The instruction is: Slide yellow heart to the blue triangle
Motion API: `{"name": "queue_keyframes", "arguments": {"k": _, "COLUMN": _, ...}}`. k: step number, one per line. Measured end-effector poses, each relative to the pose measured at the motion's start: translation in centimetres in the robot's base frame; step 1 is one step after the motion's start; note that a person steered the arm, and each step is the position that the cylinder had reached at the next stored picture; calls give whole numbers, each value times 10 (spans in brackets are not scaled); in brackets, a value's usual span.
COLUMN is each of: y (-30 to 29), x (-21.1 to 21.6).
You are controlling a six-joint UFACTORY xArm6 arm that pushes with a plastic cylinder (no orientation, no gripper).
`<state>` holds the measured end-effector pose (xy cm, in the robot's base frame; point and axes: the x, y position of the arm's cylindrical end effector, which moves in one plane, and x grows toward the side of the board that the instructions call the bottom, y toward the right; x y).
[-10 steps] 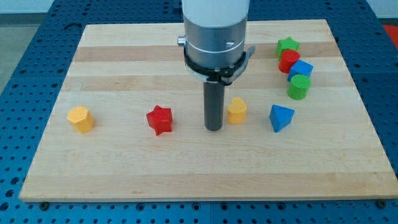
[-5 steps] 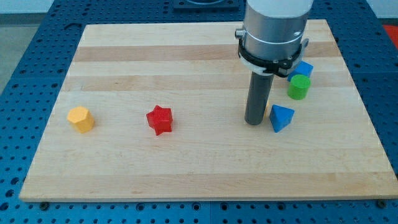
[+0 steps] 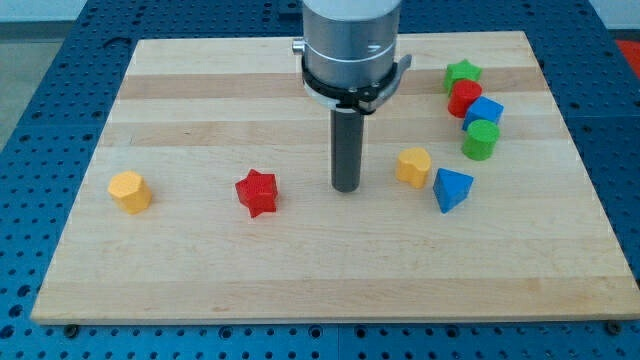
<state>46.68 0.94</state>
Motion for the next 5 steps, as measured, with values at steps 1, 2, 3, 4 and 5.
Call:
{"name": "queue_keyframes", "arguments": {"k": 1, "y": 0, "x": -10}}
{"name": "queue_keyframes", "arguments": {"k": 2, "y": 0, "x": -18}}
{"name": "queue_keyframes", "arguments": {"k": 3, "y": 10, "x": -18}}
{"name": "queue_keyframes", "arguments": {"k": 4, "y": 39, "x": -16}}
{"name": "queue_keyframes", "arguments": {"k": 5, "y": 66, "x": -14}}
